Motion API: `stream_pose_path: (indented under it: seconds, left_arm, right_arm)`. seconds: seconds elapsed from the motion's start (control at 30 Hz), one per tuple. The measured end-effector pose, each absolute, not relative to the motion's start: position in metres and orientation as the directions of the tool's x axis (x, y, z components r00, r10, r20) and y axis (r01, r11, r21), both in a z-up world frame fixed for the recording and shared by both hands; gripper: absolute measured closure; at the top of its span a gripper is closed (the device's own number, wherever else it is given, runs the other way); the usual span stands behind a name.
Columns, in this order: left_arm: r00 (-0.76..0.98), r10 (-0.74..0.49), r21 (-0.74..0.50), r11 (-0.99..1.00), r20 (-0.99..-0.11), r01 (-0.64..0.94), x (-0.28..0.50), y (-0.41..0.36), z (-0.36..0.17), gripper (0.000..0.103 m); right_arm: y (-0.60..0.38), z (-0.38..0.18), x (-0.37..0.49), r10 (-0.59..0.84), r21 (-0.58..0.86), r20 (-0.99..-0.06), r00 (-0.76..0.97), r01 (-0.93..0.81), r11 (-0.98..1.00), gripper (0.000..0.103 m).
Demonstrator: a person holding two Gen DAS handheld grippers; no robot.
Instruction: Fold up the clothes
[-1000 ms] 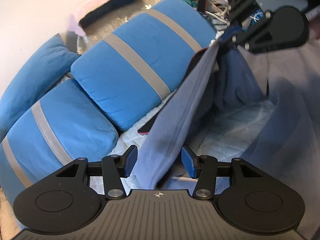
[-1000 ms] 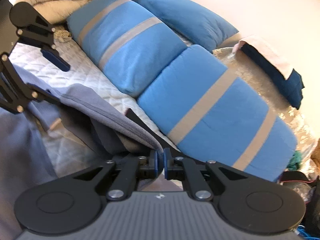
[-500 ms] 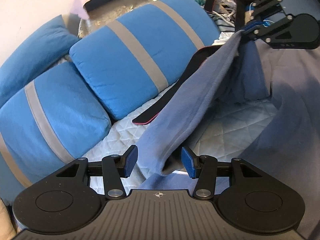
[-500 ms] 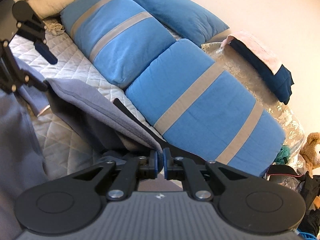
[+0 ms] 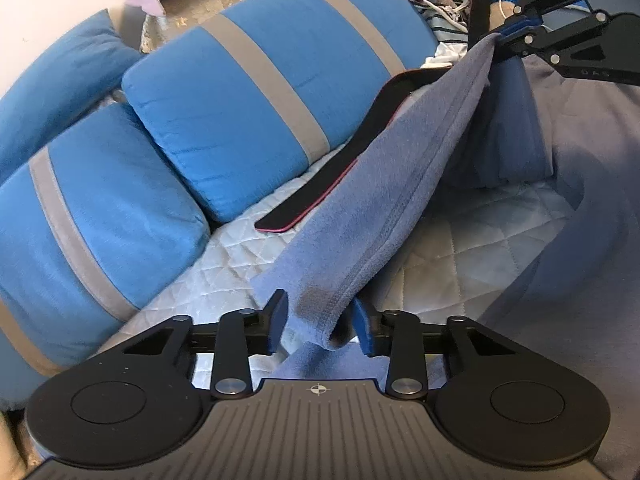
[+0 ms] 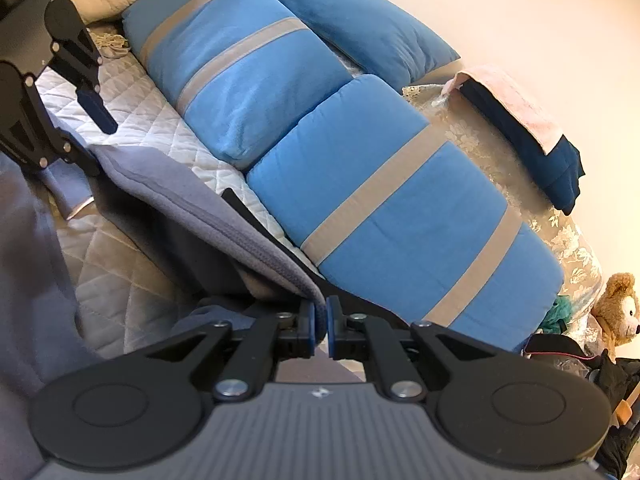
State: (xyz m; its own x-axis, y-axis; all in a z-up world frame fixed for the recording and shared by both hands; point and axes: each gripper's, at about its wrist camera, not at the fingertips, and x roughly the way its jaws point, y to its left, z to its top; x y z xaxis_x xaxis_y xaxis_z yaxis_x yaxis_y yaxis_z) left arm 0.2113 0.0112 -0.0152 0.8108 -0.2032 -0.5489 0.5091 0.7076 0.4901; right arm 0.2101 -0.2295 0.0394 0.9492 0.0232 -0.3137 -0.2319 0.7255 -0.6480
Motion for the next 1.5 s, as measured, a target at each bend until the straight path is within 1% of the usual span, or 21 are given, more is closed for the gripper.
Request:
stream_pose_path:
  seconds: [0.2,0.23,0.27,0.33,0.37,0.47,0.53,0.63,0.83,0.97,1.03,1.07,1.13,1.17,1.2,1.27,1.33,1.43,1.5]
  left_arm:
    - [0.79,-0.23,0.442,0.724,-0.569,0.529,0.218,0.014,-0.015,0.072]
    - [0.785,-0.233,0.437,0.723,-0.574,0.534,0.219,0.014,-0.016,0.077]
    - [0.779,-0.237,0.429,0.724,-0.581,0.54,0.22,0.014,-0.017,0.083]
    - [0.767,-0.241,0.416,0.724,-0.595,0.551,0.223,0.014,-0.018,0.088]
    - [0.765,-0.239,0.417,0.723,-0.598,0.552,0.223,0.013,-0.019,0.094]
    - [0.77,-0.23,0.429,0.719,-0.595,0.547,0.222,0.011,-0.019,0.099]
    - [0.784,-0.222,0.45,0.716,-0.579,0.534,0.219,0.009,-0.018,0.099]
    - [0.839,-0.183,0.52,0.711,-0.513,0.473,0.212,0.007,-0.013,0.099]
    - [0.956,-0.087,0.696,0.667,-0.281,0.266,0.192,0.003,0.002,0.099]
    - [0.986,-0.073,0.719,0.677,-0.151,0.16,0.178,0.008,0.014,0.099]
    - [0.993,-0.065,0.718,0.686,-0.102,0.119,0.172,0.01,0.018,0.099]
    - [0.995,-0.059,0.717,0.689,-0.086,0.103,0.17,0.011,0.02,0.099]
    - [0.997,-0.047,0.711,0.699,-0.058,0.074,0.166,0.013,0.023,0.099]
    - [0.998,-0.043,0.708,0.704,-0.048,0.064,0.164,0.015,0.025,0.099]
    - [0.999,-0.039,0.704,0.708,-0.038,0.055,0.163,0.017,0.026,0.099]
    - [0.999,-0.03,0.702,0.712,-0.02,0.036,0.16,0.021,0.028,0.099]
    - [1.0,-0.021,0.699,0.714,-0.005,0.019,0.157,0.026,0.03,0.099]
    - [1.0,-0.018,0.698,0.716,0.016,0.001,0.152,0.032,0.032,0.099]
    - [0.999,-0.014,0.699,0.715,0.029,-0.01,0.148,0.035,0.033,0.099]
  right_arm:
    - [-0.234,0.036,0.213,-0.008,-0.665,-0.315,0.949,-0.215,0.715,0.095]
    - [-0.234,0.036,0.214,-0.015,-0.669,-0.316,0.949,-0.211,0.712,0.095]
    - [-0.235,0.036,0.214,-0.02,-0.672,-0.316,0.949,-0.209,0.71,0.095]
    - [-0.235,0.035,0.215,-0.022,-0.675,-0.316,0.949,-0.208,0.708,0.095]
    - [-0.235,0.035,0.215,-0.022,-0.675,-0.317,0.948,-0.209,0.707,0.095]
    - [-0.235,0.034,0.215,-0.024,-0.676,-0.32,0.947,-0.21,0.706,0.094]
    - [-0.236,0.033,0.216,-0.029,-0.675,-0.323,0.946,-0.209,0.707,0.093]
    - [-0.238,0.032,0.218,-0.035,-0.67,-0.33,0.943,-0.208,0.712,0.093]
    - [-0.233,0.031,0.216,0.004,-0.648,-0.348,0.937,-0.244,0.721,0.092]
    - [-0.225,0.028,0.214,0.037,-0.643,-0.367,0.929,-0.283,0.712,0.092]
    - [-0.218,0.026,0.214,0.056,-0.635,-0.38,0.923,-0.304,0.71,0.086]
    - [-0.215,0.025,0.213,0.066,-0.63,-0.386,0.92,-0.315,0.71,0.074]
    - [-0.208,0.024,0.212,0.088,-0.618,-0.394,0.915,-0.335,0.711,0.069]
    - [-0.205,0.025,0.212,0.1,-0.609,-0.394,0.914,-0.341,0.716,0.058]
    - [-0.201,0.027,0.21,0.125,-0.596,-0.388,0.913,-0.352,0.722,0.046]
    - [-0.192,0.033,0.203,0.194,-0.563,-0.369,0.909,-0.385,0.731,0.036]
    - [-0.181,0.039,0.196,0.256,-0.541,-0.344,0.903,-0.414,0.732,0.036]
    - [-0.16,0.052,0.188,0.337,-0.516,-0.284,0.898,-0.44,0.735,0.035]
    - [-0.151,0.063,0.188,0.38,-0.463,-0.266,0.886,-0.463,0.755,0.036]
